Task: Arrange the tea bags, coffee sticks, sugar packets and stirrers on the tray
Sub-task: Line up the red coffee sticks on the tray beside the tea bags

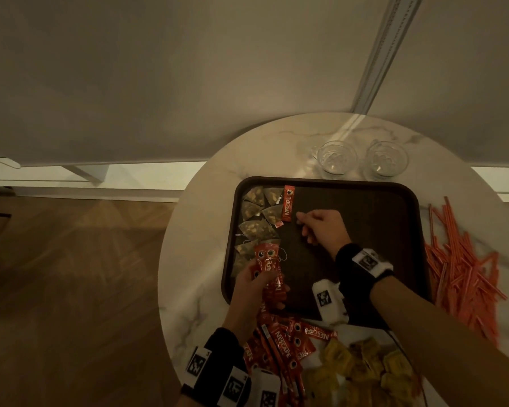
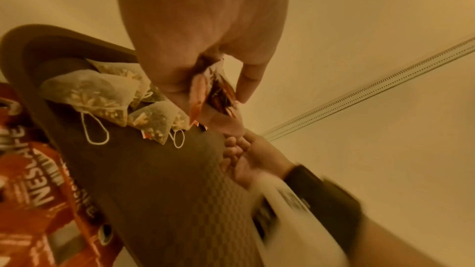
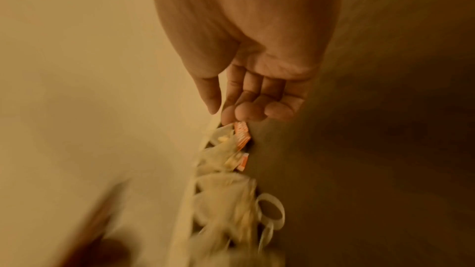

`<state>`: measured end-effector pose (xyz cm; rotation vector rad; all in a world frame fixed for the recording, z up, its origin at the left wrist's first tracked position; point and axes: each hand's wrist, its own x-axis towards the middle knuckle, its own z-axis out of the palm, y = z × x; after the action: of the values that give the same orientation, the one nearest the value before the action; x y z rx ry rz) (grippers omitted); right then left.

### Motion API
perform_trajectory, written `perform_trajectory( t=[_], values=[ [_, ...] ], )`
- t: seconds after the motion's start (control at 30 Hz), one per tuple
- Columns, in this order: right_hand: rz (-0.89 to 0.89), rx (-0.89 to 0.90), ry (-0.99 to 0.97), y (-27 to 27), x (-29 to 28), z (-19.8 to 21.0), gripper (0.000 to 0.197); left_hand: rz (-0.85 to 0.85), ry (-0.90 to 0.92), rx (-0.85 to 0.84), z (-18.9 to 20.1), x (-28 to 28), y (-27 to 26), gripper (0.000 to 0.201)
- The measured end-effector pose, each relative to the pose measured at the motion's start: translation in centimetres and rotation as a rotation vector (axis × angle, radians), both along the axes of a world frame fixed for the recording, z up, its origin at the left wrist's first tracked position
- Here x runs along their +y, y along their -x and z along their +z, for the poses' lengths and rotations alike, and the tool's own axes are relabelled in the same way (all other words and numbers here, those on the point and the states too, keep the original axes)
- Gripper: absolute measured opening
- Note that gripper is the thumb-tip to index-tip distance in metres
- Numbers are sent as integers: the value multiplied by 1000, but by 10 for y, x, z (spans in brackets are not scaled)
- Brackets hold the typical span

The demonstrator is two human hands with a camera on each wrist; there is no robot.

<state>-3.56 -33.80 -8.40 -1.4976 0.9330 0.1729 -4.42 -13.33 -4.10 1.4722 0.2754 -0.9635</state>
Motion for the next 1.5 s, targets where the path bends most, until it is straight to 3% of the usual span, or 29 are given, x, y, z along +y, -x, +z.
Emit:
perform_trajectory(
  t=[0.13, 0.3, 0.4, 0.6, 0.77, 1.0, 1.33, 1.5],
  values=[
    [35, -31, -107, 63, 34, 23, 23, -77, -16, -29, 1, -1, 3, 21],
    [-89, -27, -194, 124, 73, 31, 16, -153, -48, -88, 4, -1, 16, 10],
    [-181, -84, -237, 142, 85, 37, 14, -188, -39, -59, 9, 0, 27, 24],
    [-268, -131, -270, 149, 83, 49, 17, -263, -2, -121, 14, 4, 45, 23],
    [-230, -105, -262, 153, 78, 55, 15, -326, -5, -157, 11, 5, 51, 43],
    [-234, -132, -221, 151, 72, 53, 12, -253, 8, -105, 9, 3, 49, 15],
    [-148, -55, -275, 127, 54, 36, 16, -213, -139, -270, -6, -4, 32, 22],
    [-157, 19, -109, 82, 13, 11, 15, -202, -190, -268, -9, -3, 22, 18]
  ],
)
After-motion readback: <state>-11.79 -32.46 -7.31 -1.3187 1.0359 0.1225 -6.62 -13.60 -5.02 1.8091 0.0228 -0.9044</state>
